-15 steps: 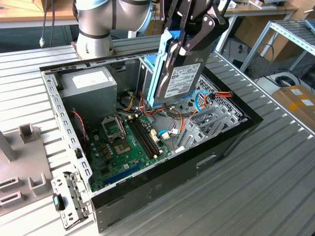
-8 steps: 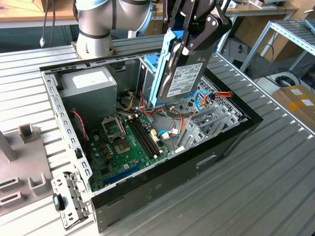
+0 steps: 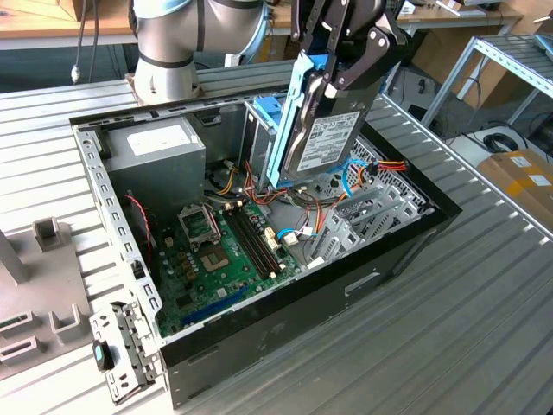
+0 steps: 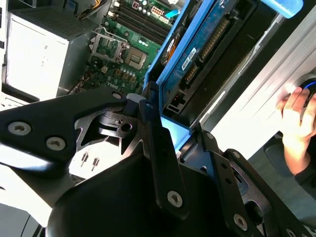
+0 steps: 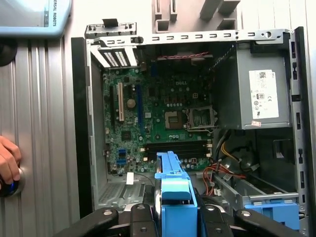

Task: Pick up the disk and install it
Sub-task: 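Pick up the disk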

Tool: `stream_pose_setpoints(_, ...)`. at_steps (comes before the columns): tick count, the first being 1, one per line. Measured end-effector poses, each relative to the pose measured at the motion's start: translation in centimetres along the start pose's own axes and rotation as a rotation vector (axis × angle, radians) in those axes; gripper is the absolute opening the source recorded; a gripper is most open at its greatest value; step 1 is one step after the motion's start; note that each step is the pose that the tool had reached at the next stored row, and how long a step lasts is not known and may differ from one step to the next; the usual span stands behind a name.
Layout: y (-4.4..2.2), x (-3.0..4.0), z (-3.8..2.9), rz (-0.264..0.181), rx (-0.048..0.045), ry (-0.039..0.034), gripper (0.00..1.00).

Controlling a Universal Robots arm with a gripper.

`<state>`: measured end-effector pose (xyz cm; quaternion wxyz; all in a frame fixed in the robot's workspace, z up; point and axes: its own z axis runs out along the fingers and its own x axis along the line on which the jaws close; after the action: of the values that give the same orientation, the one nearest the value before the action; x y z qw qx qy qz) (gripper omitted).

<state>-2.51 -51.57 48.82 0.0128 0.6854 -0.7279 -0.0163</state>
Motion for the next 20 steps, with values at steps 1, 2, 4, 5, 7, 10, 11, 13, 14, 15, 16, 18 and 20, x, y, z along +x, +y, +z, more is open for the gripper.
stream_pose_setpoints(1,-0.02,0.09,0.0,0.0,0.0,0.0,0.37)
stream_pose_setpoints(2,-0.05,0.19,0.01,0.0,0.0,0.0,0.37)
stream_pose_setpoints(4,-0.1,0.38,0.01,0.0,0.0,-0.0001,0.37)
stream_pose_setpoints(5,-0.12,0.44,0.01,0.0,0.0,-0.0001,0.37)
stream_pose_setpoints(7,-0.18,0.63,0.02,0.0,0.0,-0.0001,0.37)
stream_pose_setpoints(10,-0.28,0.95,0.03,0.0,0.0,-0.0001,0.37)
stream_pose_setpoints(11,-0.31,1.06,0.03,0.0,0.0,0.0,0.37)
stream_pose_setpoints(13,-0.4,1.48,0.05,0.0,0.0,-0.0002,0.37)
stream_pose_setpoints(14,-0.44,1.63,0.05,0.0,0.0,-0.0002,0.37)
stream_pose_setpoints(15,-0.48,1.7,0.05,0.0,0.0,-0.0001,0.37)
stream_pose_setpoints(16,-0.55,1.79,0.06,0.0,0.0,0.0,0.37)
stream_pose_setpoints(18,-0.66,1.87,0.08,0.0,0.0,-0.0002,0.37)
stream_pose_setpoints(20,-0.82,1.94,0.08,0.0,0.0,-0.0001,0.37)
